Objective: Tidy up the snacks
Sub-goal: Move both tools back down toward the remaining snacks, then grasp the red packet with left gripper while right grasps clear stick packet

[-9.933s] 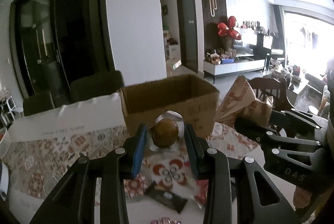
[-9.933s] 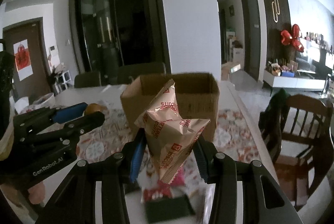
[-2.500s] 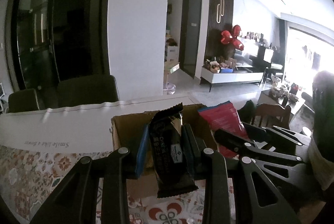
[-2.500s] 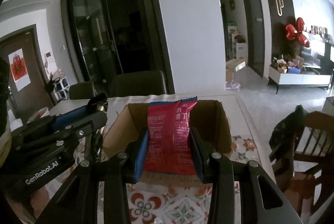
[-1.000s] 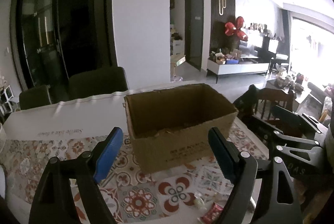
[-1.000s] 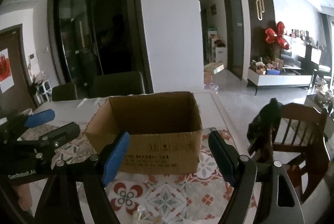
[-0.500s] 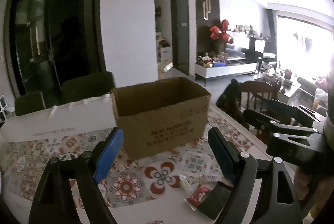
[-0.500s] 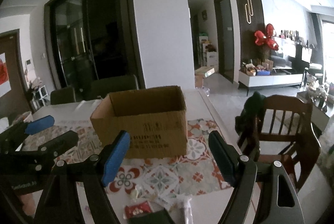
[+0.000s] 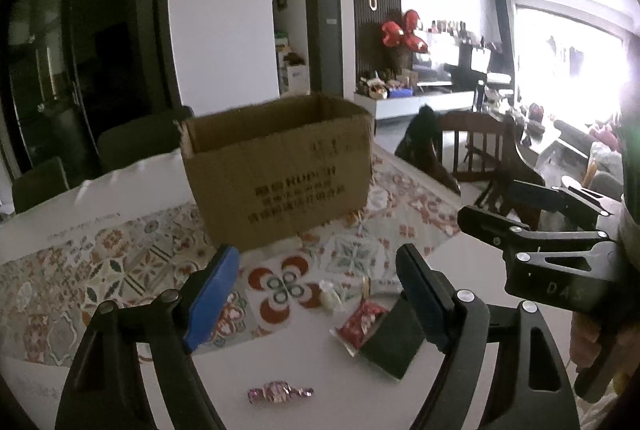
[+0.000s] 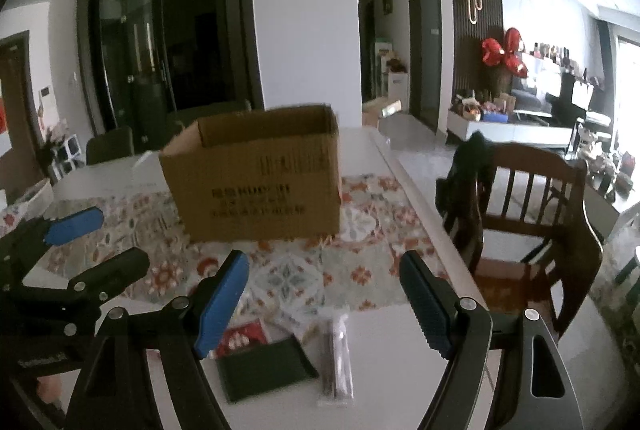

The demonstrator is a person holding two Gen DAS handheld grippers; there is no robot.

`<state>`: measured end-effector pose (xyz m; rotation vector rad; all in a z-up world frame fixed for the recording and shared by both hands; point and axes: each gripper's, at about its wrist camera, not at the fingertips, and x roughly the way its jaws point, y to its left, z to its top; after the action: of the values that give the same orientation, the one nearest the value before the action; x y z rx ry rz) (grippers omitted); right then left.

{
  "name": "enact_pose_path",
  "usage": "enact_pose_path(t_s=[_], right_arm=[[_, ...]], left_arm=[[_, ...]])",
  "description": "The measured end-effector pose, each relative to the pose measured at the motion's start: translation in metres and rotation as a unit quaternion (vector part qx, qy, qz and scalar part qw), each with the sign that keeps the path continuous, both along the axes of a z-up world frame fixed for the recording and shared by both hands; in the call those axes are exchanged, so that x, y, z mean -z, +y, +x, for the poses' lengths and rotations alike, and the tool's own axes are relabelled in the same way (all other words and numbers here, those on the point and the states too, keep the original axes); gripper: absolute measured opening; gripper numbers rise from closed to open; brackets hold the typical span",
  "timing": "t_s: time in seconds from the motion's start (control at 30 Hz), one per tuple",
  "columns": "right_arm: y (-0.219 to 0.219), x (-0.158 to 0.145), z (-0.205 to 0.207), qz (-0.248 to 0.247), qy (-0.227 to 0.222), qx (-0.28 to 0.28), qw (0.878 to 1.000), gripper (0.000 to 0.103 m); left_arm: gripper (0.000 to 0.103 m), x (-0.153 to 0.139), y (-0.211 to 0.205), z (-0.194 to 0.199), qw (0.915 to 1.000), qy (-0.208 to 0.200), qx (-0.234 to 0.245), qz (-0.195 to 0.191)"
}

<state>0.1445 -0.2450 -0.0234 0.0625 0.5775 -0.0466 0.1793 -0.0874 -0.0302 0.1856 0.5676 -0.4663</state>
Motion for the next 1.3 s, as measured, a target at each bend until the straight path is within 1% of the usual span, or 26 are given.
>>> enact_pose_path(t_s=[0.17, 0.2, 0.27, 0.3, 0.37, 0.47, 0.53, 0.57, 0.67, 0.7, 0.77, 0.9, 0.97, 1.03, 1.17, 1.3], right_arm=[[-0.003, 0.021, -0.003, 0.006, 0.037, 0.007, 0.999, 0.078], [-0.005, 0.025, -0.003, 0.008, 0.044, 0.009, 0.999, 0.078], [-0.006, 0.034, -0.005, 0.010, 0.054, 0.012, 0.998, 0.078], [-0.006, 0.038, -0.006, 0.008, 0.058, 0.013, 0.998, 0.078], [-0.005, 0.044, -0.009, 0.002, 0.062, 0.016, 0.998, 0.078], [-0.005, 0.052, -0.011, 0.000, 0.069, 0.014, 0.998, 0.078], [-0.005, 0.056, -0.010, 0.002, 0.074, 0.013, 0.997, 0.078], [-0.005, 0.060, -0.010, 0.004, 0.076, 0.012, 0.997, 0.077], [-0.008, 0.067, -0.007, 0.012, 0.087, 0.011, 0.996, 0.070], [-0.008, 0.069, -0.005, 0.015, 0.091, 0.010, 0.996, 0.069], [-0.009, 0.073, -0.004, 0.018, 0.096, 0.010, 0.995, 0.065], [-0.009, 0.081, 0.001, 0.023, 0.106, 0.005, 0.994, 0.061], [-0.009, 0.084, 0.003, 0.025, 0.110, 0.001, 0.994, 0.057], [-0.009, 0.085, 0.006, 0.026, 0.112, -0.001, 0.993, 0.056], [-0.010, 0.090, 0.011, 0.032, 0.116, -0.003, 0.993, 0.048], [-0.012, 0.094, 0.015, 0.040, 0.122, -0.004, 0.992, 0.045]], left_arm=[[0.076, 0.017, -0.003, -0.002, 0.9998, 0.020, 0.004, 0.004], [0.074, 0.021, -0.003, -0.002, 0.9997, 0.022, 0.006, 0.005], [0.073, 0.027, -0.004, -0.002, 0.9996, 0.024, 0.007, 0.010], [0.073, 0.030, -0.004, -0.002, 0.9996, 0.025, 0.008, 0.010], [0.068, 0.035, -0.006, -0.002, 0.9996, 0.025, 0.010, 0.012], [0.067, 0.045, -0.011, -0.004, 0.9992, 0.026, 0.020, 0.022], [0.061, 0.051, -0.015, -0.004, 0.9987, 0.029, 0.028, 0.030], [0.060, 0.054, -0.017, -0.003, 0.9984, 0.032, 0.031, 0.035], [0.056, 0.064, -0.023, -0.001, 0.9972, 0.043, 0.038, 0.049], [0.052, 0.067, -0.025, 0.000, 0.9967, 0.048, 0.043, 0.051], [0.050, 0.072, -0.028, 0.003, 0.9957, 0.057, 0.048, 0.055], [0.042, 0.081, -0.034, 0.011, 0.9939, 0.071, 0.054, 0.065], [0.040, 0.084, -0.036, 0.015, 0.9933, 0.078, 0.056, 0.065], [0.036, 0.087, -0.038, 0.018, 0.9925, 0.086, 0.059, 0.064], [0.034, 0.092, -0.041, 0.022, 0.9912, 0.098, 0.061, 0.065], [0.031, 0.098, -0.044, 0.027, 0.9896, 0.111, 0.063, 0.066]])
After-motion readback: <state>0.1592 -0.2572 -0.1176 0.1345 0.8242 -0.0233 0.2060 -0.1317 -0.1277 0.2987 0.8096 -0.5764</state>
